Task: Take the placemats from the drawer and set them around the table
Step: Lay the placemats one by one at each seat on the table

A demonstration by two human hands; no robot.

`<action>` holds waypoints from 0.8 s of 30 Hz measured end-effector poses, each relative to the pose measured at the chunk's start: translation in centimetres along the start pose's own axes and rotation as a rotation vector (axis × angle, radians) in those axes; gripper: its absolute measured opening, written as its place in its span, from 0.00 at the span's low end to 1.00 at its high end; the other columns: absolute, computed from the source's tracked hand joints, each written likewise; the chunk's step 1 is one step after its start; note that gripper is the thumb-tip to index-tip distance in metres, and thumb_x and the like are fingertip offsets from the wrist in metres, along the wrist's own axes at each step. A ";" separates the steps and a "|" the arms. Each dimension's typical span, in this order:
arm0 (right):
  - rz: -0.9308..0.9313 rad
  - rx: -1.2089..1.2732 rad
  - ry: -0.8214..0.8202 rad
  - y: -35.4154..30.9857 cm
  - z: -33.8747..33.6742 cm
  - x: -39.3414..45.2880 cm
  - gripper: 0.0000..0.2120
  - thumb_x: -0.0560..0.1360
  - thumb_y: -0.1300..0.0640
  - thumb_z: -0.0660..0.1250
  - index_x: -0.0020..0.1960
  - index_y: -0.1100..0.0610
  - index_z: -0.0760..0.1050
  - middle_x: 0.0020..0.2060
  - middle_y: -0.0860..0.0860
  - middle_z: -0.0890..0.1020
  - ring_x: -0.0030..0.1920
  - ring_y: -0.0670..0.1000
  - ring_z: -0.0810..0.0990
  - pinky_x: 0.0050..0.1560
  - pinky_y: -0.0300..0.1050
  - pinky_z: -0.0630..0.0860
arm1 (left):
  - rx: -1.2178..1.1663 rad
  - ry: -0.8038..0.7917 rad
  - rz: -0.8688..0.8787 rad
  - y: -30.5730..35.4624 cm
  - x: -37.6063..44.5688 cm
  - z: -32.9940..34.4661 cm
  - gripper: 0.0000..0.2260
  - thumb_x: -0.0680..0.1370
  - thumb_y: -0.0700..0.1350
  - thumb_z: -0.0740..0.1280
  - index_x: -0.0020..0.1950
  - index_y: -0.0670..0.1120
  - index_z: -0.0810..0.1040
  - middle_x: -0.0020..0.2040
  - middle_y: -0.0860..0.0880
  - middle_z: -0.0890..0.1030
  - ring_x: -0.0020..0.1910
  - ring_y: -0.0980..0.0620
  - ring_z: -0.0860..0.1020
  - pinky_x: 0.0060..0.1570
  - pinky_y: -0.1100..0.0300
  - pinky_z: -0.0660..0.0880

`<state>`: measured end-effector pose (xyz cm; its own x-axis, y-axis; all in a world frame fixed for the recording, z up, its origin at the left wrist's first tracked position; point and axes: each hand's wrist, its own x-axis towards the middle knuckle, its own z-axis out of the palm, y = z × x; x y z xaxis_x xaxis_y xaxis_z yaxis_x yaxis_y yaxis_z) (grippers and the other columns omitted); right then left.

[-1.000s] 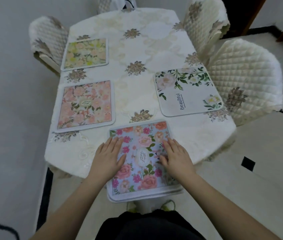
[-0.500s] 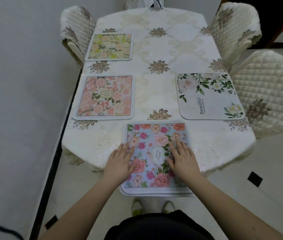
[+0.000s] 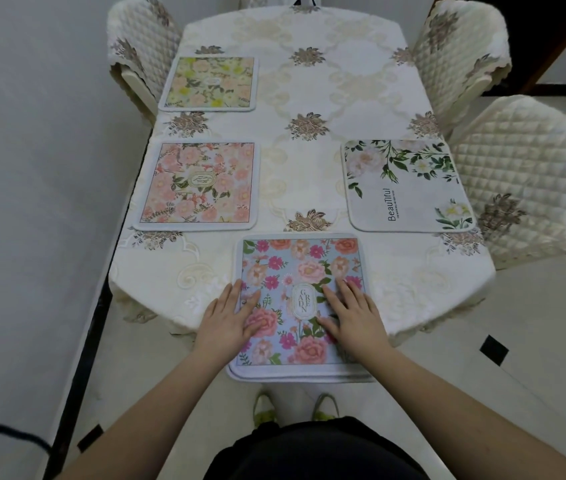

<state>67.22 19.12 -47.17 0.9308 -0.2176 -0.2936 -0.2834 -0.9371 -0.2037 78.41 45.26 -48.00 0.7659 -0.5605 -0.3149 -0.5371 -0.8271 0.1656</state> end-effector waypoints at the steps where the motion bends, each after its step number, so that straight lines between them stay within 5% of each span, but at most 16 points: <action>1: 0.003 -0.007 -0.005 0.0 0.0 0.0 0.41 0.72 0.27 0.34 0.79 0.44 0.51 0.79 0.50 0.51 0.79 0.55 0.50 0.75 0.55 0.50 | -0.005 -0.003 -0.022 0.1 -0.1 -0.2 0.40 0.70 0.74 0.31 0.79 0.61 0.51 0.81 0.42 0.46 0.80 0.42 0.48 0.74 0.45 0.54; 3: 0.057 -0.032 -0.011 0.1 0.0 -0.3 0.41 0.70 0.25 0.32 0.78 0.40 0.47 0.80 0.52 0.47 0.79 0.57 0.44 0.75 0.57 0.44 | -0.005 -0.022 -0.082 0.4 -0.1 -0.4 0.37 0.71 0.74 0.37 0.79 0.63 0.49 0.80 0.39 0.43 0.80 0.39 0.44 0.75 0.44 0.53; 7: 0.245 -0.020 -0.032 -0.1 -0.2 -0.5 0.39 0.71 0.23 0.47 0.77 0.36 0.40 0.78 0.60 0.37 0.77 0.64 0.35 0.73 0.63 0.36 | 0.021 -0.070 -0.129 1.2 -0.1 -0.6 0.30 0.79 0.67 0.50 0.79 0.62 0.46 0.80 0.36 0.45 0.79 0.38 0.44 0.75 0.46 0.51; 15: 0.306 0.041 -0.032 -0.4 -1.0 -0.6 0.48 0.68 0.21 0.51 0.78 0.40 0.35 0.77 0.65 0.44 0.77 0.64 0.43 0.75 0.61 0.42 | 0.045 -0.066 -0.146 2.2 -0.2 -0.5 0.28 0.82 0.62 0.52 0.80 0.60 0.46 0.80 0.35 0.42 0.79 0.38 0.41 0.76 0.45 0.48; 18: 0.347 0.018 -0.076 -0.8 -1.1 -0.5 0.51 0.68 0.21 0.51 0.78 0.47 0.32 0.76 0.68 0.45 0.77 0.67 0.42 0.75 0.62 0.41 | 0.020 0.049 -0.125 2.4 -0.4 -0.1 0.29 0.80 0.58 0.62 0.79 0.56 0.58 0.79 0.32 0.51 0.79 0.34 0.49 0.74 0.42 0.55; 21: 0.347 0.000 -0.078 -1.0 -1.3 -0.5 0.53 0.68 0.22 0.52 0.78 0.49 0.33 0.76 0.68 0.47 0.77 0.66 0.44 0.75 0.62 0.41 | 0.035 0.170 -0.092 2.4 -0.7 0.7 0.29 0.67 0.53 0.80 0.67 0.49 0.79 0.71 0.31 0.69 0.71 0.33 0.67 0.58 0.38 0.74; 24: 0.345 0.014 -0.059 -1.3 -1.3 -0.7 0.51 0.70 0.23 0.52 0.78 0.50 0.33 0.76 0.68 0.47 0.77 0.66 0.46 0.75 0.62 0.41 | -0.009 0.259 -0.052 3.0 -1.3 0.9 0.28 0.65 0.47 0.81 0.64 0.47 0.80 0.72 0.33 0.68 0.69 0.36 0.67 0.57 0.40 0.75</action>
<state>67.22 20.15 -45.51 0.7648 -0.5046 -0.4005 -0.5825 -0.8072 -0.0955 75.51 43.59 -47.93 0.8581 -0.5082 -0.0738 -0.4922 -0.8549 0.1640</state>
